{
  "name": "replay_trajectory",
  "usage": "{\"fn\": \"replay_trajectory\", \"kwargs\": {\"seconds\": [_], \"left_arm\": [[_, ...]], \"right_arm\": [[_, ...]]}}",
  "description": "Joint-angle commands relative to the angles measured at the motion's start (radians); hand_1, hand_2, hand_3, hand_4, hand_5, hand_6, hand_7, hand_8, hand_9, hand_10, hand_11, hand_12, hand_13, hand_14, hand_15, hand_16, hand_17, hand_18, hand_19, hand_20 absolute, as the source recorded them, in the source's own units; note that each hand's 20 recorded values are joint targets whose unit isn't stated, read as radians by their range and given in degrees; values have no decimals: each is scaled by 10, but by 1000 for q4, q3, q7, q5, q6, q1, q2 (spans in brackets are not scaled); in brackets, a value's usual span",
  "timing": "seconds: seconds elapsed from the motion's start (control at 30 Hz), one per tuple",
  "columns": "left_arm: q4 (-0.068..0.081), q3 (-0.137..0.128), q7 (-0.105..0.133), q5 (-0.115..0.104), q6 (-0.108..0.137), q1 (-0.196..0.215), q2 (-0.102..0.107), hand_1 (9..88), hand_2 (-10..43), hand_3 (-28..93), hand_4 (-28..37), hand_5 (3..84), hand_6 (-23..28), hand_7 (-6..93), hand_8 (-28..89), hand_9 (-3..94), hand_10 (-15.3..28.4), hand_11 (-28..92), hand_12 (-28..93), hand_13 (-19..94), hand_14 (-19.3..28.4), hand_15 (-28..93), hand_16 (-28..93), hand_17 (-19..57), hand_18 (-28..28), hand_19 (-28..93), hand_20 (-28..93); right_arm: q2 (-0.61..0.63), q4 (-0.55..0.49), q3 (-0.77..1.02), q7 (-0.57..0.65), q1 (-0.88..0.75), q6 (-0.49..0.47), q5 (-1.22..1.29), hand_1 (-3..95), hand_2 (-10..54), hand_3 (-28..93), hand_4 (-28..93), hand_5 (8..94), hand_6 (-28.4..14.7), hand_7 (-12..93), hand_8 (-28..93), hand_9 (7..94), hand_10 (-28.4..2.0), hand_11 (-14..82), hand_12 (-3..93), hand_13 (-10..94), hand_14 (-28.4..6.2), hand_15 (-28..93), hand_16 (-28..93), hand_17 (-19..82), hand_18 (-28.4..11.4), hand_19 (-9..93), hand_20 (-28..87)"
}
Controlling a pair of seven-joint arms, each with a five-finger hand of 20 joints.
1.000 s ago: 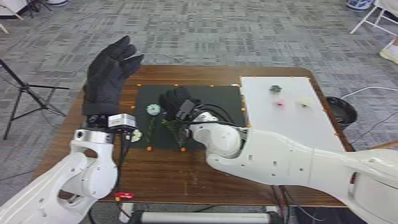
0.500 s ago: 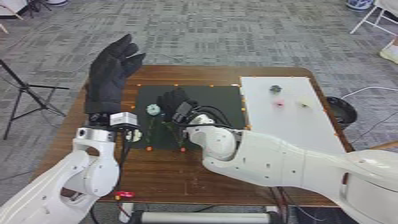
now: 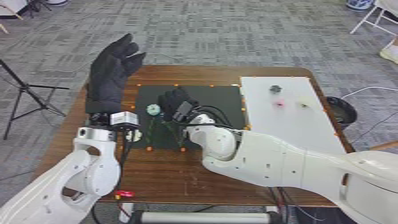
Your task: Arrange flowers
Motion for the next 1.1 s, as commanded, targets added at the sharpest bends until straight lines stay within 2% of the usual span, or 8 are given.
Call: {"fn": "replay_trajectory", "kwargs": {"seconds": [0.03, 0.17, 0.53, 0.63, 0.77, 0.87, 1.0, 1.1], "left_arm": [[-4, -11, 11, -4, -9, 8, -7, 289, -31, 705, -234, 329, 22, 242, -103, 285, 124, 293, 202, 254, 147, 386, 48, -74, 204, 415, 188], [-5, -10, 14, -8, -5, 9, -5, 289, -31, 705, -234, 329, 21, 241, -103, 285, 123, 293, 202, 254, 147, 386, 48, -74, 204, 415, 188], [-12, -24, 11, -4, 1, 29, -9, 289, -30, 706, -236, 329, 21, 242, -103, 284, 124, 293, 202, 254, 147, 386, 48, -74, 204, 414, 188], [-19, -35, 14, -2, 6, 41, -8, 289, -31, 706, -235, 329, 21, 242, -103, 285, 124, 293, 201, 254, 147, 385, 48, -74, 204, 414, 188], [-29, -57, 9, 0, 10, 74, -12, 289, -30, 706, -235, 329, 21, 242, -103, 285, 125, 294, 202, 254, 147, 386, 48, -74, 204, 414, 188], [-33, -72, -1, 1, 10, 105, -22, 289, -30, 706, -234, 330, 22, 242, -103, 285, 125, 293, 202, 254, 146, 386, 48, -74, 205, 415, 188], [-25, -80, -16, 4, 17, 115, -33, 289, -30, 706, -234, 329, 20, 243, -103, 285, 125, 293, 202, 254, 147, 386, 48, -74, 204, 414, 188], [-37, -101, -11, -1, 33, 146, -23, 289, -30, 706, -234, 328, 20, 244, -103, 285, 124, 293, 202, 254, 147, 386, 48, -74, 204, 414, 188]], "right_arm": [[12, -13, 15, 15, -6, -29, -6, 401, -95, 753, -283, 656, 19, 434, 62, 764, -59, 273, 446, 645, -61, 722, 349, 297, -183, 785, 502], [14, -10, 16, 20, -6, -25, -11, 384, -95, 723, -283, 655, 21, 413, 65, 739, -74, 343, 369, 639, -61, 724, 346, 293, -184, 784, 503], [43, -36, 52, 41, -13, -47, -38, 371, -95, 743, -283, 631, 20, 406, 52, 700, -82, 371, 346, 610, -65, 731, 350, 281, -186, 786, 507], [81, -67, 94, 48, -15, -44, -22, 336, -95, 802, -283, 587, 11, 401, -130, 633, -97, 413, 309, 581, -70, 748, 344, 273, -188, 791, 512], [171, -134, 199, 24, -34, 40, 134, 303, -95, 833, -283, 515, -11, 398, -154, 539, -120, 416, 305, 541, -81, 740, 326, 264, -183, 791, 504], [272, -202, 264, 44, -45, 45, 160, 293, -95, 845, -283, 464, -34, 378, -149, 476, -129, 401, 290, 512, -91, 730, 295, 254, -177, 791, 494], [441, -293, 356, 61, -97, -33, 153, 294, -95, 852, -283, 422, -46, 338, -139, 430, -135, 348, 263, 456, -109, 733, 250, 228, -177, 784, 487], [553, -337, 404, 70, -151, -72, 139, 293, -95, 859, -283, 407, -55, 300, -127, 414, -140, 305, 249, 417, -113, 722, 225, 207, -180, 769, 483]]}}
